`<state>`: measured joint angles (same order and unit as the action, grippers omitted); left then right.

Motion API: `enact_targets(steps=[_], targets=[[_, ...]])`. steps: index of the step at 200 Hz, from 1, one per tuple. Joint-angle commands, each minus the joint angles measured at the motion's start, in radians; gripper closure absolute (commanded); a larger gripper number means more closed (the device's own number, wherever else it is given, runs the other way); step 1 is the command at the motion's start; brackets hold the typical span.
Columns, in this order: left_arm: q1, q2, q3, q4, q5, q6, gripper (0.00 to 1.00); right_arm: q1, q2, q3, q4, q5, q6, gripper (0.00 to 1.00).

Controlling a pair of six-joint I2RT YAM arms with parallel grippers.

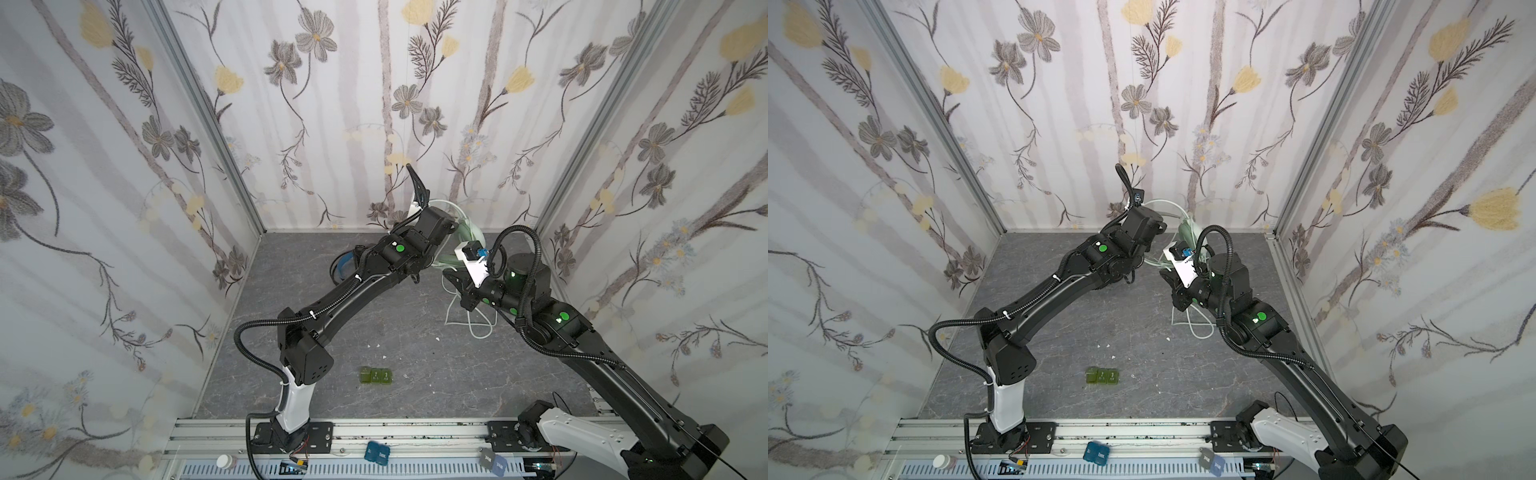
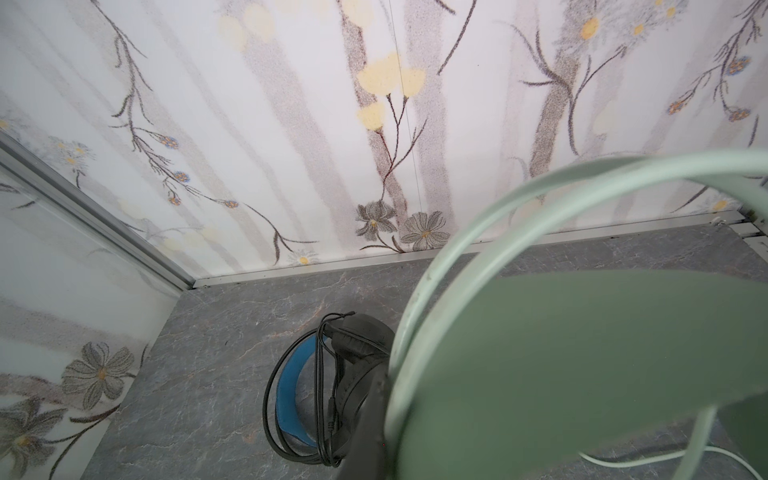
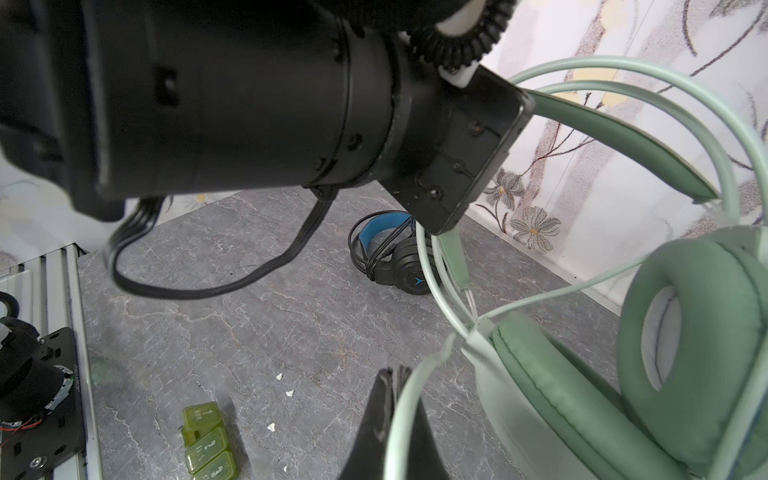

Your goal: Wrap the headphones

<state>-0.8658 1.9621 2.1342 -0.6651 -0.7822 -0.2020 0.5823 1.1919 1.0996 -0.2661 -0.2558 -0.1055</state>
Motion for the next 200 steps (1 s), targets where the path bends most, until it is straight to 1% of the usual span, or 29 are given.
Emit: enact_targets(steps=[1,26,78,122,158,200], targets=[[0.005,-0.013,-0.009,0.038,-0.05,-0.017,1.0,0.0,-0.016,0.016,0.032,-0.031,0.021,1.0],[0.005,-0.015,-0.018,0.053,-0.07,0.026,1.0,0.0,-0.023,0.036,-0.023,-0.01,0.014,1.0],[0.005,-0.012,-0.025,0.087,-0.105,0.1,1.0,0.0,-0.012,0.079,-0.154,0.088,-0.042,1.0],[0.002,-0.016,-0.039,0.109,-0.108,0.144,1.0,0.0,-0.007,0.115,-0.215,0.138,-0.085,1.0],[-0.005,-0.043,-0.086,0.133,-0.068,0.22,1.0,0.0,-0.004,0.138,-0.256,0.237,-0.174,1.0],[-0.021,-0.102,-0.161,0.145,0.037,0.329,1.0,0.002,-0.024,0.136,-0.238,0.296,-0.316,0.98]])
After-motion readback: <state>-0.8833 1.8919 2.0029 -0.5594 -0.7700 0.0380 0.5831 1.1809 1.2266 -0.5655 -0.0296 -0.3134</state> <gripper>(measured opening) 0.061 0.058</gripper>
